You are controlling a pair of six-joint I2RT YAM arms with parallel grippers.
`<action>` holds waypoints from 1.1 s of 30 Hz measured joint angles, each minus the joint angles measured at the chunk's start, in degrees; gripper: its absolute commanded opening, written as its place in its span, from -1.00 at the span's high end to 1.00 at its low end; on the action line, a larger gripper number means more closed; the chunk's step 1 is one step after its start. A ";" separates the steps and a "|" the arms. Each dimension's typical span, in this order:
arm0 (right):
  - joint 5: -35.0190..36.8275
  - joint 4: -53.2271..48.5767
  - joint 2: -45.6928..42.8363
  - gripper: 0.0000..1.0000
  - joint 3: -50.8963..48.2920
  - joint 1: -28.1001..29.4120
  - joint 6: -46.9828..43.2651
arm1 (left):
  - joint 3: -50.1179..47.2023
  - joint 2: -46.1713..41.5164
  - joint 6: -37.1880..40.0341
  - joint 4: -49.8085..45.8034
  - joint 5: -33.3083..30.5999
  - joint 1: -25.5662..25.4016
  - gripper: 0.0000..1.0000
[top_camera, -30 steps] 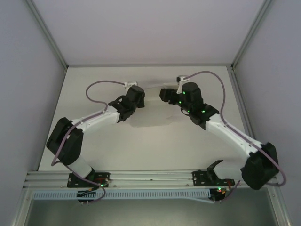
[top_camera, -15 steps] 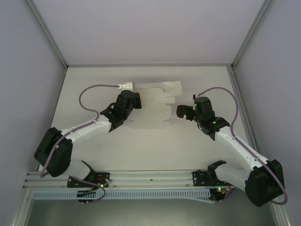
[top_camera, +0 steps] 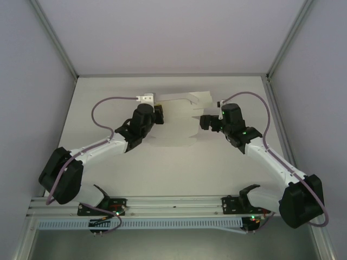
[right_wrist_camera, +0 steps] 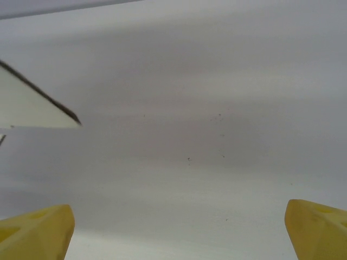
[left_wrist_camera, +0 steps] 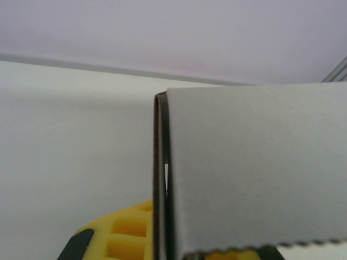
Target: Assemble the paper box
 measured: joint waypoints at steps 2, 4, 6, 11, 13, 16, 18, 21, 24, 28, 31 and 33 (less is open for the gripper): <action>-0.20 -0.24 0.00 -1.00 0.35 0.00 -1.33 | 0.00 0.00 0.33 0.00 0.00 0.00 1.00; 0.24 -1.18 0.00 -1.00 0.83 0.00 -2.34 | 0.00 0.00 0.35 0.02 0.00 0.00 1.00; 1.38 -1.95 0.00 -1.00 1.05 -0.02 -3.06 | 0.00 0.00 0.33 0.04 0.02 0.00 1.00; 1.99 -3.17 -0.26 -1.00 1.01 -1.03 -3.74 | 0.00 0.00 0.37 -0.02 0.00 0.00 1.00; 1.97 -3.30 -0.76 -1.00 0.85 -1.55 -3.72 | 0.00 0.00 0.48 -0.02 0.00 0.00 1.00; 1.95 -3.21 -1.49 -1.00 0.72 -2.12 -3.67 | 0.00 0.00 0.83 -0.20 0.04 -0.02 1.00; 1.95 -3.02 -1.70 -1.00 0.72 -2.36 -3.67 | 0.00 0.00 0.96 -0.33 0.04 -0.02 1.00; 1.18 -2.69 -1.73 -1.00 0.72 -2.60 -3.67 | 0.00 0.00 1.14 -0.50 0.24 0.00 1.00; -0.90 -1.36 -1.73 -1.00 0.72 -2.60 -3.74 | 0.00 0.00 1.16 -0.50 0.61 -0.02 1.00; -8.11 1.92 -1.73 -1.00 0.68 -3.26 -3.56 | 0.00 0.00 1.14 -0.50 0.50 0.26 1.00; -15.39 6.86 -1.70 -1.00 0.48 -3.19 -2.32 | 0.00 0.00 1.14 -0.46 1.42 0.20 1.00; -18.58 9.14 -1.46 -1.00 0.48 -3.06 -1.57 | 0.00 0.02 1.14 -0.46 1.86 0.11 1.00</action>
